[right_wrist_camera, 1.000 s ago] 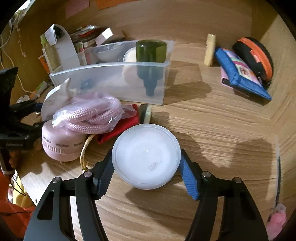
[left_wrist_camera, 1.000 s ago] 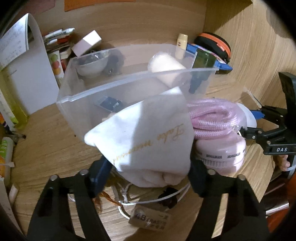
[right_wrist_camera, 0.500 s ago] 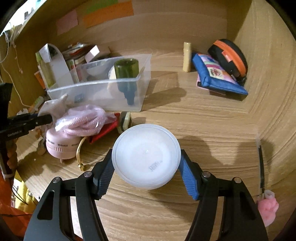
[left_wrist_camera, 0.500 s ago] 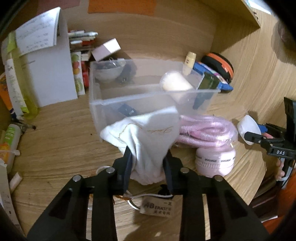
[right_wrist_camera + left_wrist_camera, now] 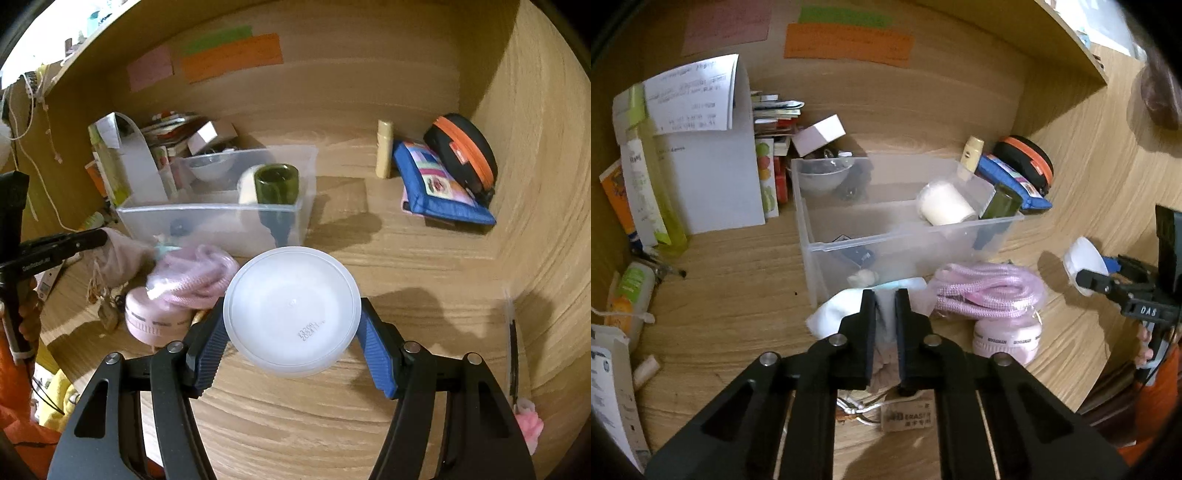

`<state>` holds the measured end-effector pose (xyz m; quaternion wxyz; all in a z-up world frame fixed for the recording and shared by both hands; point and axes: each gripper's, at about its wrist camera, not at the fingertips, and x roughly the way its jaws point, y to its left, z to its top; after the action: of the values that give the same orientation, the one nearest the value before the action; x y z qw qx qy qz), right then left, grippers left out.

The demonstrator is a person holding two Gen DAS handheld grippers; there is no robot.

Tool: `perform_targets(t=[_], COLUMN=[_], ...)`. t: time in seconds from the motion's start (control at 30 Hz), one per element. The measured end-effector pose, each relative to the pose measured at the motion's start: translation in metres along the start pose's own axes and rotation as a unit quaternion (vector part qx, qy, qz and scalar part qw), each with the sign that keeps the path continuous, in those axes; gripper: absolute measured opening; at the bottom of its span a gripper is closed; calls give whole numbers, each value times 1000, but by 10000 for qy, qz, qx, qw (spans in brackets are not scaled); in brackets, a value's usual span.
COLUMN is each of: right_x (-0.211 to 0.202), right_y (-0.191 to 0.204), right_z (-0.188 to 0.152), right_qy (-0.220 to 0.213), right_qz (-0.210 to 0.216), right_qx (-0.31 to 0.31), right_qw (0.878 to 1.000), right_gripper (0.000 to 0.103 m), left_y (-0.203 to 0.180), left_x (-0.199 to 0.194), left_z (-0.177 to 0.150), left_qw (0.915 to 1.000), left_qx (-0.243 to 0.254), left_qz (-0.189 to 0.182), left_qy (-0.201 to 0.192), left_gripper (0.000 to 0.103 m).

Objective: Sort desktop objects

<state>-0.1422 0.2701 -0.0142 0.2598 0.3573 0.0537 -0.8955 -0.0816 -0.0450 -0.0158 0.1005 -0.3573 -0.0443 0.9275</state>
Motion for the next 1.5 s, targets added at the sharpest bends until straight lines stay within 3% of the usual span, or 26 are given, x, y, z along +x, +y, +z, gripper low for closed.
perform_targets(t=[0.1, 0.17, 0.23, 0.43, 0.67, 0.77, 0.83, 1.0, 1.33, 1.5], right_x=[0, 1, 3, 6, 10, 11, 11, 11, 17, 24], right_y=[7, 11, 14, 19, 30, 34, 36, 44, 65, 72], right_z=[1, 1, 0, 3, 3, 4, 5, 16, 53, 71], right_qy=[-6, 28, 65, 49, 110, 121, 102, -11, -327, -415], right_qz=[54, 103, 132, 235, 310, 294, 296, 365, 560, 653], right_qx=[-77, -142, -175, -188, -228, -291, -324, -407, -559, -589], right_qw=[10000, 9998, 9997, 9995, 9992, 9991, 9990, 9985, 9963, 9953], right_gripper=[63, 63, 63, 63, 63, 63, 63, 63, 63, 63], left_y=[1, 2, 3, 4, 3, 3, 2, 5, 13, 19], left_x=[-1, -3, -2, 10, 58, 69, 69, 52, -12, -27], left_z=[-2, -5, -10, -19, -16, -16, -15, -17, 10, 32], left_qw=[9999, 9997, 9993, 9974, 9920, 9911, 9919, 9959, 9998, 9986], left_qx=[35, 113, 194, 402, 456, 489, 523, 350, -55, -142], left_qz=[-90, -30, 121, 237, 107, 213, 309, 307, -144, -181], left_qy=[136, 216, 289, 543, 1176, 1220, 1115, 771, -118, -482], left_gripper=[12, 29, 72, 82, 83, 83, 67, 49, 47, 47])
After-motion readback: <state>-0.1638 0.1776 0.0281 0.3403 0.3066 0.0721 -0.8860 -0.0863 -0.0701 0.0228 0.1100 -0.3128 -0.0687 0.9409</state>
